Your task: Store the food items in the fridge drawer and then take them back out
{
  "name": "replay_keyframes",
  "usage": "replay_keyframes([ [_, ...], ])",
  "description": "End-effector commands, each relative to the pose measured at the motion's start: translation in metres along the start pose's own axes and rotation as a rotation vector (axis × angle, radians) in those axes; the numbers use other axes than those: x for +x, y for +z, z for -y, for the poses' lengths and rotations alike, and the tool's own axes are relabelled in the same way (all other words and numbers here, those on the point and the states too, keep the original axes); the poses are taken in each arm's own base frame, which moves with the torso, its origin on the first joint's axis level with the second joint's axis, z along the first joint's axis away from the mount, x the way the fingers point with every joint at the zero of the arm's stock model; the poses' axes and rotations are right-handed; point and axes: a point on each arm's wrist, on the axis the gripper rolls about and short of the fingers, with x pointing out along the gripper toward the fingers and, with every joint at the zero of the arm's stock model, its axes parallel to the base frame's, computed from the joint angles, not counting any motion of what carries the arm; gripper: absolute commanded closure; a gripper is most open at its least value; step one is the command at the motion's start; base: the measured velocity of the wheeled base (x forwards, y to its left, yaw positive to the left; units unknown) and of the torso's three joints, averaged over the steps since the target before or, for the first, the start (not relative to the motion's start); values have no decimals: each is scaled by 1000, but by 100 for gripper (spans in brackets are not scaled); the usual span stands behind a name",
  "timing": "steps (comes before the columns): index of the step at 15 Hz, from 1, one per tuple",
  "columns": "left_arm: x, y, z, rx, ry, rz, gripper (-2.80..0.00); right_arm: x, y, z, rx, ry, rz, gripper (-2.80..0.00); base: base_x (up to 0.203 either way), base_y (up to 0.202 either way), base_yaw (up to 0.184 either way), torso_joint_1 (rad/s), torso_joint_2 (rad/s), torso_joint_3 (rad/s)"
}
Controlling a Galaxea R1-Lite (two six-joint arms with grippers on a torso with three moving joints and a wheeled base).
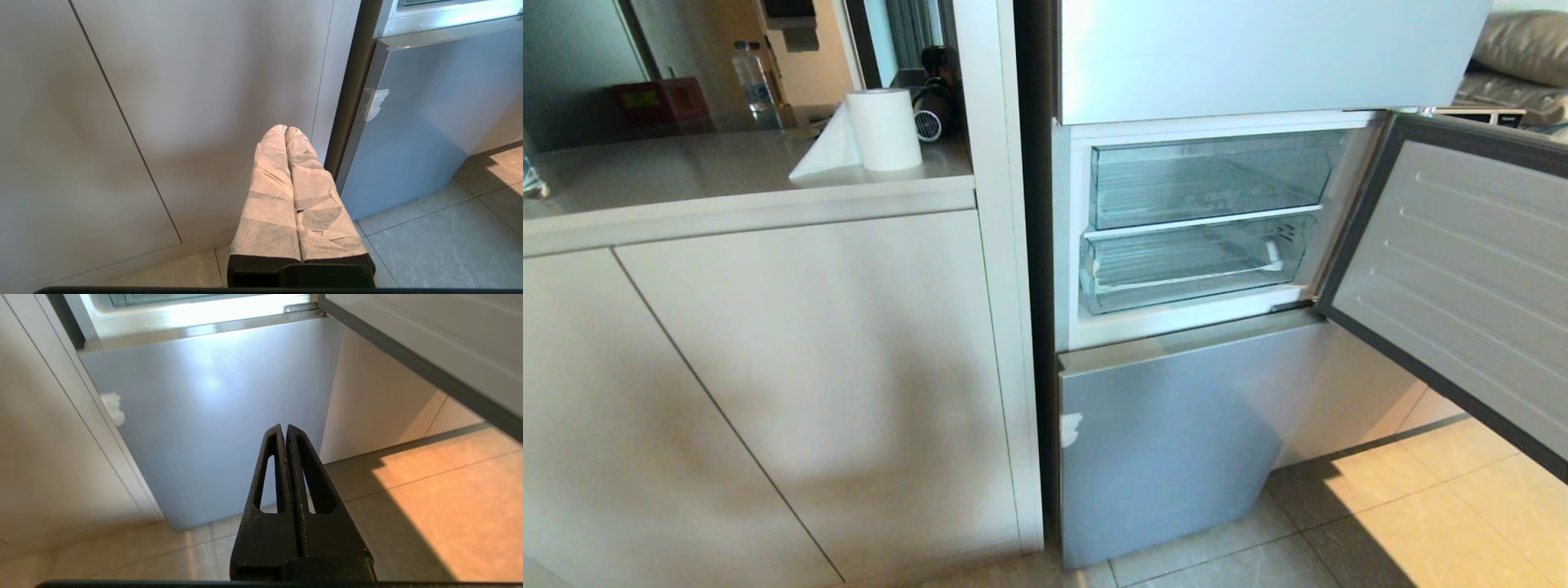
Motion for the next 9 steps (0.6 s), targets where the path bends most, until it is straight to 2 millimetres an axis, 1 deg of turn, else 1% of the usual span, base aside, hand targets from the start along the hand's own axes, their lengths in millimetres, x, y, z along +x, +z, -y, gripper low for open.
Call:
replay_keyframes([
  [1,0,0,0,0,0,0,0,0,0,0,5,-3,-1,0,0,0,0,0,0,0],
  [3,0,0,0,0,0,-1,0,1,1,0,3,-7,-9,0,0,0,0,0,0,0],
  [7,0,0,0,0,0,0,0,10,3,0,-4,-15,-128,0,0,0,0,0,0,0],
  [8,0,0,0,0,0,1,0,12,5,-1,-3,-15,-145,0,0,0,0,0,0,0],
  [9,0,0,0,0,0,0,0,13,16,-1,7,-16,-138,0,0,0,0,0,0,0],
])
